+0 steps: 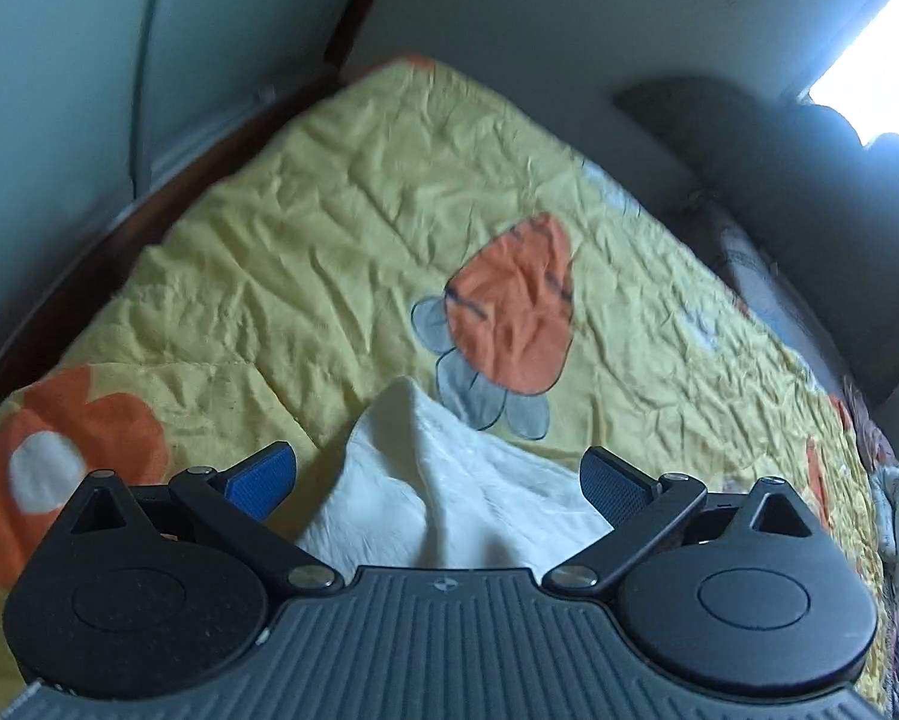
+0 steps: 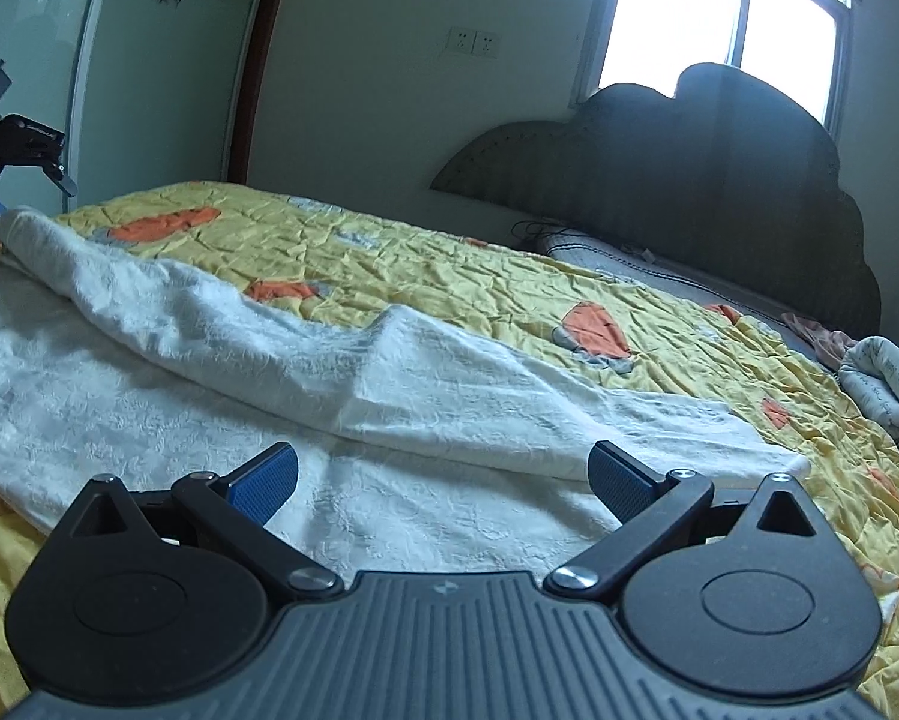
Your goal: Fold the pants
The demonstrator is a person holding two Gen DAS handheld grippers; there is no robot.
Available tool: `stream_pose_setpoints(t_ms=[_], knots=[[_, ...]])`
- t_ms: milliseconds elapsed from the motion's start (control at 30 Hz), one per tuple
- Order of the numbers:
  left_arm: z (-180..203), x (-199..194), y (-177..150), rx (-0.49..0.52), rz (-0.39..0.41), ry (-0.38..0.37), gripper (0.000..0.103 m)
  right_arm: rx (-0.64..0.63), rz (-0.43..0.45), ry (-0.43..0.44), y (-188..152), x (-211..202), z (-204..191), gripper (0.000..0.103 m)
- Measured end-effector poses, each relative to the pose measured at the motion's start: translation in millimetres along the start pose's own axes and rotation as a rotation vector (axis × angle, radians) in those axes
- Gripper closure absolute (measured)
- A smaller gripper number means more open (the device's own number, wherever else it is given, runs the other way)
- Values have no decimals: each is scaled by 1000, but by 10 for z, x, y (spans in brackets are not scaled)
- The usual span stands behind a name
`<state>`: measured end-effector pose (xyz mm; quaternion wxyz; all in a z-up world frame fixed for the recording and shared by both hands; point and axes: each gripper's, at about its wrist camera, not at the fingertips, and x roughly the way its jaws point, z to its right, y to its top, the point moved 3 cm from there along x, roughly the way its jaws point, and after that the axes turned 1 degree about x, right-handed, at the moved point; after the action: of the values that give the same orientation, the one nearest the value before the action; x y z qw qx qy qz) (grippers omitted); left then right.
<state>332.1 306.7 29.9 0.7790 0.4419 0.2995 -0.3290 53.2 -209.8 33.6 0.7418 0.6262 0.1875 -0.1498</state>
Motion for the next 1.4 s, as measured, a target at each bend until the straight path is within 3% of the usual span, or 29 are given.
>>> stream_pose_setpoints(t_ms=[167,267,300,367,400,433,533,767,933,1000,1133,1267,1333,1400], knots=[[-47,285,86,63,-82,11,3,-10,-27,25,50,200,-76,0],[-20,398,125,102,-85,19,13,-13,-32,34,92,289,-103,0],[-11,415,131,114,-88,24,23,-12,-32,38,105,308,-107,0],[40,465,156,144,-94,44,33,-12,-33,46,127,337,-114,0],[59,470,156,162,-104,46,49,-15,-32,47,139,349,-119,0],[72,473,155,177,-113,56,58,-18,-30,46,150,357,-121,0],[111,459,147,219,-112,70,76,-27,-24,49,175,369,-135,0],[449,12,-26,419,121,36,86,-49,26,125,406,381,-117,0],[636,-512,-261,498,264,-65,87,-136,195,348,751,494,24,0],[690,-765,-414,525,345,-133,87,-195,155,442,901,690,12,0],[662,-1221,-723,500,483,-290,94,-354,-35,588,1039,1141,-150,0],[569,-1421,-942,431,498,-349,94,-477,-112,569,1030,1667,-282,0],[520,-1404,-1002,414,477,-346,94,-439,-188,597,1064,1933,-268,0],[485,-1341,-1024,399,455,-330,94,-370,-271,681,1114,2163,-229,0]])
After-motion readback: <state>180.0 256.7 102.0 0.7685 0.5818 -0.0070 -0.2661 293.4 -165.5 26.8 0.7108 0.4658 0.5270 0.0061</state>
